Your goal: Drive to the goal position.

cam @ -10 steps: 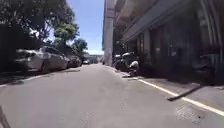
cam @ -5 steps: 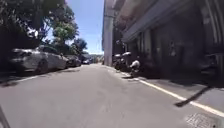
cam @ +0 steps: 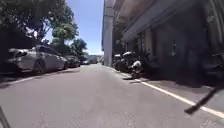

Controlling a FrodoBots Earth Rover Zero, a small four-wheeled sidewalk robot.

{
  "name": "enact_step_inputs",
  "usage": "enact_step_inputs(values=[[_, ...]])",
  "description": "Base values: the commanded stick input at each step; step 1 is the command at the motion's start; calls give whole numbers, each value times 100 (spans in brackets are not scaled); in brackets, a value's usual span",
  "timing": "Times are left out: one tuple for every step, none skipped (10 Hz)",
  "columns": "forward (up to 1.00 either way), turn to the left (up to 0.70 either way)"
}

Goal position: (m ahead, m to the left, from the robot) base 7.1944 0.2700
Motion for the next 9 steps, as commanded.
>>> enact_step_inputs(values=[[45,0],[45,0],[45,0],[45,0],[45,0],[45,0],[45,0],[45,0],[45,0]])
